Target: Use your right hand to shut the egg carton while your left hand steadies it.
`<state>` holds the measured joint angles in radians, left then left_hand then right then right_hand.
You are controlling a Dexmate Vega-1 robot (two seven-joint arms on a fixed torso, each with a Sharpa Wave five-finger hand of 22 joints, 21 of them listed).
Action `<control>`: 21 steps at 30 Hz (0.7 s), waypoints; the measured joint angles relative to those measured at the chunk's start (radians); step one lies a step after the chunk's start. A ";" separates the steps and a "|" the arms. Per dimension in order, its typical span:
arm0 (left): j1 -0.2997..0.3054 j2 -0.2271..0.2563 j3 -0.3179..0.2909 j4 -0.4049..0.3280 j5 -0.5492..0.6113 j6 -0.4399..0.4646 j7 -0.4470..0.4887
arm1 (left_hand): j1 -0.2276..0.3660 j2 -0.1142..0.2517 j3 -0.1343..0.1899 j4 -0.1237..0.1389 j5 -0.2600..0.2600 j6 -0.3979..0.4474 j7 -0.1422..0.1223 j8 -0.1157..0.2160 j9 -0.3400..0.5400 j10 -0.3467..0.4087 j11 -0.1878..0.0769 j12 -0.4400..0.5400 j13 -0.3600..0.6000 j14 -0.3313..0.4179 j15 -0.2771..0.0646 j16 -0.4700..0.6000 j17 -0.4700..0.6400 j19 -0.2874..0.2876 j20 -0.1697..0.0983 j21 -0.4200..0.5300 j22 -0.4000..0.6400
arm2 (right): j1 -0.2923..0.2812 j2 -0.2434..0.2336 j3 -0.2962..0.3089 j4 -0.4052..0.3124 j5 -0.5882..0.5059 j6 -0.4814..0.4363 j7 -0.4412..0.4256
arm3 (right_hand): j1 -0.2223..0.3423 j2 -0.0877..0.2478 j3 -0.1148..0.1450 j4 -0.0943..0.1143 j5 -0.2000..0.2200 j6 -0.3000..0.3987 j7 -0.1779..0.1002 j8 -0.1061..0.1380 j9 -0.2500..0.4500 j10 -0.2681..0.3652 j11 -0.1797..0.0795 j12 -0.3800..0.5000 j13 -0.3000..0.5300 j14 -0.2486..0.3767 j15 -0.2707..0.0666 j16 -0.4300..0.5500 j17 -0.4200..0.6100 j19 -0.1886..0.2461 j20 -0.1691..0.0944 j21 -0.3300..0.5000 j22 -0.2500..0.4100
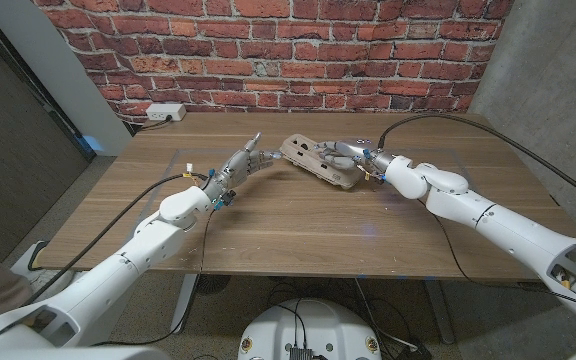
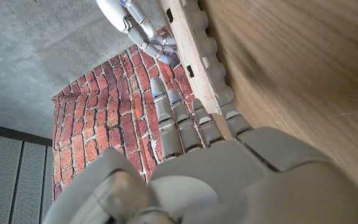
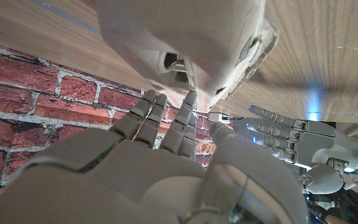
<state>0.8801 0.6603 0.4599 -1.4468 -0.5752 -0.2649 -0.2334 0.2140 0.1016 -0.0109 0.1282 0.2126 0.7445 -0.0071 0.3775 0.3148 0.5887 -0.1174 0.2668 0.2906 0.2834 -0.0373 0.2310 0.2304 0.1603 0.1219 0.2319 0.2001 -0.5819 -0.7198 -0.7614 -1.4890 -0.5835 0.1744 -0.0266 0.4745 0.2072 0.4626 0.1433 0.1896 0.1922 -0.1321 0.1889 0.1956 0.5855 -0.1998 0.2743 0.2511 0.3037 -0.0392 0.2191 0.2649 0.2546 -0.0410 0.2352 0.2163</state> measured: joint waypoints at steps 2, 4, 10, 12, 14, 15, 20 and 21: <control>0.000 0.003 -0.004 0.008 -0.005 -0.004 -0.009 | 0.000 0.000 0.000 0.000 0.000 0.000 0.000 0.000 0.004 -0.004 0.004 0.000 0.000 -0.004 -0.004 0.000 0.000 0.000 0.000 0.000 0.000 | -0.006 -0.003 0.004 -0.009 -0.002 -0.014 -0.016 | -0.001 -0.001 0.000 0.000 0.000 0.001 -0.001 0.004 0.000 0.014 0.000 0.008 -0.001 0.013 -0.003 0.007 0.003 0.000 0.000 0.003 0.000; 0.000 0.004 -0.005 0.012 -0.007 -0.006 -0.014 | 0.000 0.000 0.000 0.000 0.000 -0.005 -0.002 0.000 0.004 -0.008 0.003 0.000 0.004 -0.004 -0.004 0.000 0.000 0.000 0.000 0.000 0.000 | -0.011 -0.005 0.009 -0.013 -0.003 -0.017 -0.034 | -0.004 -0.004 0.003 -0.004 0.000 0.007 -0.006 0.008 0.000 0.033 0.000 0.011 0.000 0.029 -0.003 0.012 0.003 0.010 0.002 0.008 0.000; -0.002 0.004 -0.010 0.016 -0.008 -0.010 -0.014 | 0.000 0.000 -0.004 0.004 0.000 -0.016 -0.005 0.000 0.004 -0.015 0.006 -0.006 0.005 -0.013 -0.002 0.000 0.000 0.000 0.000 0.000 0.000 | -0.022 -0.008 0.030 -0.014 0.004 -0.004 -0.104 | -0.014 -0.027 -0.007 -0.015 0.000 0.048 0.003 0.022 0.000 0.053 0.014 0.026 0.000 0.065 -0.001 0.023 0.001 0.038 0.005 0.020 0.000; -0.002 0.003 -0.013 0.016 -0.008 -0.010 -0.008 | 0.000 0.000 -0.004 0.004 0.000 -0.022 -0.011 -0.001 0.003 -0.019 0.003 -0.008 0.009 -0.014 -0.004 0.000 0.004 0.000 0.000 0.000 0.000 | -0.025 -0.008 0.038 -0.010 0.011 0.001 -0.123 | -0.018 -0.032 -0.010 -0.018 -0.005 0.054 0.003 0.022 0.000 0.053 0.014 0.026 0.000 0.074 -0.004 0.023 0.000 0.038 0.005 0.025 0.000; -0.003 0.002 -0.014 0.014 -0.008 -0.010 -0.008 | 0.000 0.000 -0.004 0.004 0.000 -0.023 -0.012 -0.005 0.003 -0.019 0.003 -0.009 0.009 -0.014 -0.004 0.000 0.005 0.000 0.000 0.000 0.000 | -0.025 -0.008 0.038 -0.010 0.016 0.006 -0.138 | -0.025 -0.039 -0.013 -0.021 -0.005 0.079 0.002 0.031 0.000 0.058 0.019 0.026 0.000 0.082 -0.004 0.023 -0.004 0.042 0.009 0.026 0.000; -0.002 0.001 -0.015 0.013 -0.008 -0.010 -0.008 | 0.000 0.000 -0.004 0.004 0.000 -0.026 -0.014 -0.005 0.003 -0.024 0.004 -0.012 0.009 -0.014 -0.004 0.000 0.005 0.000 0.000 0.000 0.000 | -0.025 -0.008 0.038 -0.010 0.020 0.010 -0.147 | -0.027 -0.040 -0.013 -0.021 -0.005 0.091 0.000 0.036 0.000 0.058 0.019 0.026 0.000 0.084 -0.004 0.023 -0.005 0.045 0.013 0.026 0.000; -0.002 -0.001 -0.018 0.008 -0.003 -0.011 0.017 | 0.000 0.000 -0.004 0.004 0.000 -0.041 -0.020 -0.005 0.008 -0.045 0.009 -0.016 0.012 -0.025 -0.004 0.000 0.005 -0.001 0.001 0.000 0.000 | -0.030 -0.007 0.057 0.004 0.031 0.027 -0.181 | -0.030 -0.044 -0.018 -0.026 -0.005 0.126 -0.007 0.045 0.000 0.058 0.019 0.034 0.000 0.093 -0.005 0.023 -0.009 0.045 0.012 0.026 0.000; -0.002 -0.002 -0.019 0.008 -0.003 -0.011 0.019 | 0.000 0.000 -0.004 0.004 0.000 -0.045 -0.023 -0.009 0.008 -0.047 0.010 -0.016 0.014 -0.025 -0.004 0.000 0.005 -0.004 0.004 0.000 0.000 | -0.030 -0.007 0.058 0.005 0.033 0.029 -0.185 | -0.030 -0.044 -0.018 -0.026 -0.005 0.126 -0.007 0.045 0.000 0.058 0.019 0.034 0.000 0.094 -0.005 0.023 -0.010 0.045 0.012 0.026 0.000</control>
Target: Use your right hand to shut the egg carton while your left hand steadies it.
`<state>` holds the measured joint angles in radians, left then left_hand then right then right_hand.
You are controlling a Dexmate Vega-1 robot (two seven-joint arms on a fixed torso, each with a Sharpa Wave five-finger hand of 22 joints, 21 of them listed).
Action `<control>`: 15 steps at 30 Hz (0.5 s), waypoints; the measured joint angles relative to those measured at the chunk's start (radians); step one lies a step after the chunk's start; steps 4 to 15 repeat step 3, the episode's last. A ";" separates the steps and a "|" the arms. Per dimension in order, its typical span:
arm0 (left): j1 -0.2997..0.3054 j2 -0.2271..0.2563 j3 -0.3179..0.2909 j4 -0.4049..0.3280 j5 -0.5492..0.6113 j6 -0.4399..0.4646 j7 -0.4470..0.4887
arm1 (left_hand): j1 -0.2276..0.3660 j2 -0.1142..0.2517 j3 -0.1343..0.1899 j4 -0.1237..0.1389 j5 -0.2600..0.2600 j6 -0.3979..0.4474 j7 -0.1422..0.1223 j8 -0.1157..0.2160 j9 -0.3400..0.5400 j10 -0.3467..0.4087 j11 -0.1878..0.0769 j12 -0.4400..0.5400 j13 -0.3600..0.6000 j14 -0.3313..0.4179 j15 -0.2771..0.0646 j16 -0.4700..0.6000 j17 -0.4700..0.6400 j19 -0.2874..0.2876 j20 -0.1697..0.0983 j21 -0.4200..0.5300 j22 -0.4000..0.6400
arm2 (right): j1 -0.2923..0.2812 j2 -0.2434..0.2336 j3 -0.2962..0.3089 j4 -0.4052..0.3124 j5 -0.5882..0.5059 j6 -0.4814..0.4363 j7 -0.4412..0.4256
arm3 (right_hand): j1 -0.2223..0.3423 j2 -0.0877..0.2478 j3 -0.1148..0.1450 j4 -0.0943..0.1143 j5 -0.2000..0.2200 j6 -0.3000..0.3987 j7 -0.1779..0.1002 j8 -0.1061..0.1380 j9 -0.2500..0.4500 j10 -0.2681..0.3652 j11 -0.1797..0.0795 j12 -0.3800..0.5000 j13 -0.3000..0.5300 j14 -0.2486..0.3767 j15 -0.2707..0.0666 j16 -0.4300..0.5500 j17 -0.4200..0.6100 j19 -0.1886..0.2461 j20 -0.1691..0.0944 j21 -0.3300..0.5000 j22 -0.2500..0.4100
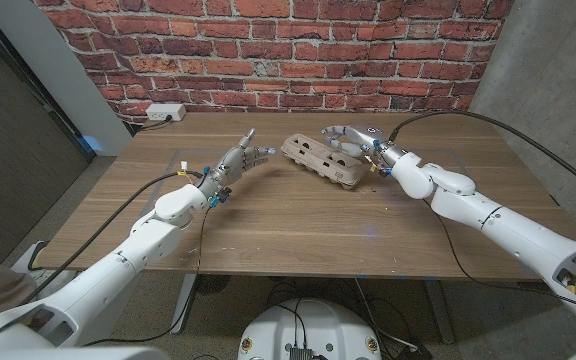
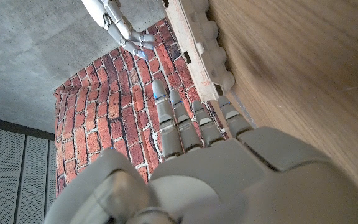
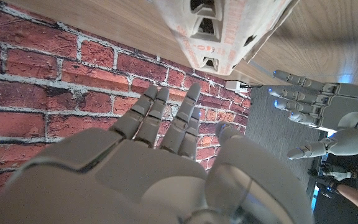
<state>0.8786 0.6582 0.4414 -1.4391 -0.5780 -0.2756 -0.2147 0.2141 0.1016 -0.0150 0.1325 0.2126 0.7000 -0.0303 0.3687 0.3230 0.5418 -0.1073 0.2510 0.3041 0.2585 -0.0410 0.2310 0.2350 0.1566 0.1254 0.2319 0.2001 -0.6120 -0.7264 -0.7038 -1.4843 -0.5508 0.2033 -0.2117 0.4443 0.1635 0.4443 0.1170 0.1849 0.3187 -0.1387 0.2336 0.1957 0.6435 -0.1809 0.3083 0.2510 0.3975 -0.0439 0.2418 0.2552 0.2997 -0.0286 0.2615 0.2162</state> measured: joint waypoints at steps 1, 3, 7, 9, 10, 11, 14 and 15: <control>0.000 0.000 0.000 0.000 0.001 0.000 0.003 | 0.000 0.000 0.000 0.000 0.000 -0.006 0.001 -0.003 0.000 0.000 0.000 0.000 0.000 0.000 0.000 0.000 0.000 0.000 0.000 0.000 0.000 | -0.001 0.000 0.002 0.002 0.001 0.002 -0.004 | 0.000 0.000 0.000 0.000 0.000 0.003 0.003 0.000 0.000 0.000 0.000 0.000 0.000 0.001 0.001 0.000 0.000 0.000 0.000 0.000 0.000; 0.001 -0.001 -0.001 -0.002 0.002 -0.001 0.006 | 0.000 0.000 0.000 0.000 0.000 -0.015 -0.004 -0.004 0.000 -0.005 0.004 0.000 0.000 0.000 0.000 0.000 0.000 0.000 0.000 0.000 0.000 | -0.002 0.001 0.004 0.003 0.004 0.005 -0.012 | -0.005 -0.005 0.000 0.000 0.000 0.007 0.000 0.000 0.000 0.000 0.000 0.000 0.000 0.001 0.001 0.000 0.000 0.004 0.004 0.005 0.000; 0.001 -0.001 -0.001 -0.002 0.002 -0.001 0.006 | 0.000 0.000 0.000 0.000 0.000 -0.015 -0.004 -0.004 0.000 -0.005 0.004 0.000 0.000 0.000 0.000 0.000 0.000 0.000 0.000 0.000 0.000 | -0.002 0.001 0.004 0.003 0.004 0.005 -0.012 | -0.005 -0.005 0.000 0.000 0.000 0.007 0.000 0.000 0.000 0.000 0.000 0.000 0.000 0.001 0.001 0.000 0.000 0.004 0.004 0.005 0.000; 0.001 -0.001 -0.001 -0.002 0.002 -0.001 0.006 | 0.000 0.000 0.000 0.000 0.000 -0.015 -0.004 -0.004 0.000 -0.005 0.004 0.000 0.000 0.000 0.000 0.000 0.000 0.000 0.000 0.000 0.000 | -0.002 0.001 0.004 0.003 0.004 0.005 -0.012 | -0.005 -0.005 0.000 0.000 0.000 0.007 0.000 0.000 0.000 0.000 0.000 0.000 0.000 0.001 0.001 0.000 0.000 0.004 0.004 0.005 0.000; 0.001 -0.001 -0.001 -0.002 0.002 -0.001 0.006 | 0.000 0.000 0.000 0.000 0.000 -0.015 -0.004 -0.004 0.000 -0.005 0.004 0.000 0.000 0.000 0.000 0.000 0.000 0.000 0.000 0.000 0.000 | -0.002 0.001 0.004 0.003 0.004 0.005 -0.012 | -0.005 -0.005 0.000 0.000 0.000 0.007 0.000 0.000 0.000 0.000 0.000 0.000 0.000 0.001 0.001 0.000 0.000 0.004 0.004 0.005 0.000; 0.001 -0.001 -0.001 -0.002 0.002 -0.001 0.006 | 0.000 0.000 0.000 0.000 0.000 -0.015 -0.004 -0.004 0.000 -0.005 0.004 0.000 0.000 0.000 0.000 0.000 0.000 0.000 0.000 0.000 0.000 | -0.002 0.001 0.004 0.003 0.004 0.005 -0.012 | -0.005 -0.005 0.000 0.000 0.000 0.007 0.000 0.000 0.000 0.000 0.000 0.000 0.000 0.001 0.001 0.000 0.000 0.004 0.004 0.005 0.000; 0.001 -0.001 -0.001 -0.002 0.002 -0.001 0.006 | 0.000 0.000 0.000 0.000 0.000 -0.015 -0.004 -0.004 0.000 -0.005 0.004 0.000 0.000 0.000 0.000 0.000 0.000 0.000 0.000 0.000 0.000 | -0.002 0.001 0.004 0.003 0.004 0.005 -0.012 | -0.005 -0.005 0.000 0.000 0.000 0.007 0.000 0.000 0.000 0.000 0.000 0.000 0.000 0.001 0.001 0.000 0.000 0.004 0.004 0.005 0.000; 0.001 -0.001 -0.001 -0.002 0.002 -0.001 0.006 | 0.000 0.000 0.000 0.000 0.000 -0.015 -0.004 -0.004 0.000 -0.005 0.004 0.000 0.000 0.000 0.000 0.000 0.000 0.000 0.000 0.000 0.000 | -0.002 0.001 0.004 0.003 0.004 0.005 -0.012 | -0.005 -0.005 0.000 0.000 0.000 0.007 0.000 0.000 0.000 0.000 0.000 0.000 0.000 0.001 0.001 0.000 0.000 0.004 0.004 0.005 0.000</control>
